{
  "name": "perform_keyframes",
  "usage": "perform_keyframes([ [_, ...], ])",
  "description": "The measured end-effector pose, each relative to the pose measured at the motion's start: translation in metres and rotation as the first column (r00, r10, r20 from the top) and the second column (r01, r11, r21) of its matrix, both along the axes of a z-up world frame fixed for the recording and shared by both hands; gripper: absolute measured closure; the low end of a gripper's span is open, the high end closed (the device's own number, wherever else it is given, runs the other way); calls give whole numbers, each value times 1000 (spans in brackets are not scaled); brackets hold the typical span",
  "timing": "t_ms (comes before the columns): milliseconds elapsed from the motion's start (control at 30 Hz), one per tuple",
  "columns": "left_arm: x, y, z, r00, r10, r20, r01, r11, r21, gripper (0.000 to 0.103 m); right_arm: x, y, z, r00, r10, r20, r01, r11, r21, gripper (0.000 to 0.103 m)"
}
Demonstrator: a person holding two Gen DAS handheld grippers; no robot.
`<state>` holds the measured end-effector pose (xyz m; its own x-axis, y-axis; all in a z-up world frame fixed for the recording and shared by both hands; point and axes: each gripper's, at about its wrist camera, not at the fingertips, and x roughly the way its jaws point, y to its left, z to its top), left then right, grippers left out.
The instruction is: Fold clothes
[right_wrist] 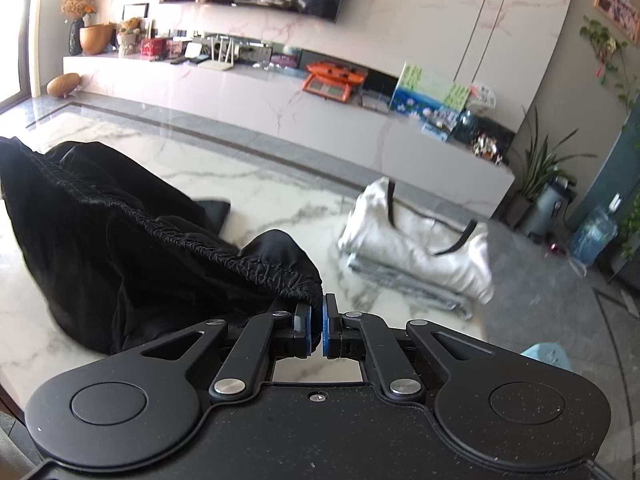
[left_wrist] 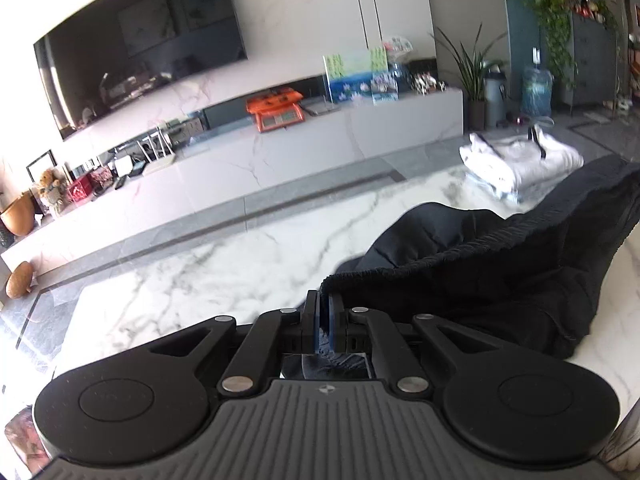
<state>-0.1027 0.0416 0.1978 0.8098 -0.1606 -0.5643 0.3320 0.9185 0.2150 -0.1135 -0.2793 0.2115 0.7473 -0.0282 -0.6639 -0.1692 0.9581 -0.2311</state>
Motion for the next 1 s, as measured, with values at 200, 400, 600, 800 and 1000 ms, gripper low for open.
perform_keyframes([
  [200, -43, 6, 66, 992, -32, 123, 27, 999, 45, 100, -46, 15, 69, 996, 63, 61, -59, 997, -51, 100],
  [400, -31, 5, 71, 998, -59, 35, 57, 998, 38, 100, -45, 6, 90, 997, 77, 4, -77, 997, 19, 100],
  [600, 14, 0, 8, 989, -51, -135, 58, 997, 48, 100, -8, 4, 28, 989, 69, -133, -62, 996, 59, 100],
  [800, 63, 4, -65, 958, -7, -287, 23, 998, 54, 100, 46, 7, -53, 967, 60, -249, -41, 996, 80, 100],
  [1000, 84, 9, -107, 935, 18, -354, 14, 996, 86, 100, 96, 18, -114, 942, 87, -324, -62, 994, 87, 99],
])
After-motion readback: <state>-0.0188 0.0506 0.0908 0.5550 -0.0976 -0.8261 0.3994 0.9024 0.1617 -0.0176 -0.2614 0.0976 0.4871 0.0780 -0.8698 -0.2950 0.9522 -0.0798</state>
